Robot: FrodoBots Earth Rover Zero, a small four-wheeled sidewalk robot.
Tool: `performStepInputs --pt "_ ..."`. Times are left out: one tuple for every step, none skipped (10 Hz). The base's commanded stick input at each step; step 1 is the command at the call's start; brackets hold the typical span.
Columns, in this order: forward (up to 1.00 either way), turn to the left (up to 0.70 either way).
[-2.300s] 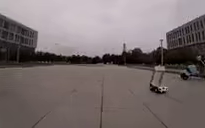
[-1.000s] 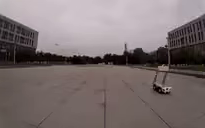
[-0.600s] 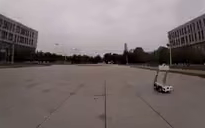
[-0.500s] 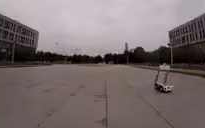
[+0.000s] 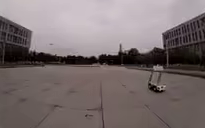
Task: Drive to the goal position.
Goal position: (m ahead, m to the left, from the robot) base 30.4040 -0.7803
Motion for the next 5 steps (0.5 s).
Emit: performStepInputs --pt "1.00 0.00" --pt "1.00 0.00" --pt "1.00 0.00" --pt "1.00 0.00" --pt "1.00 0.00"
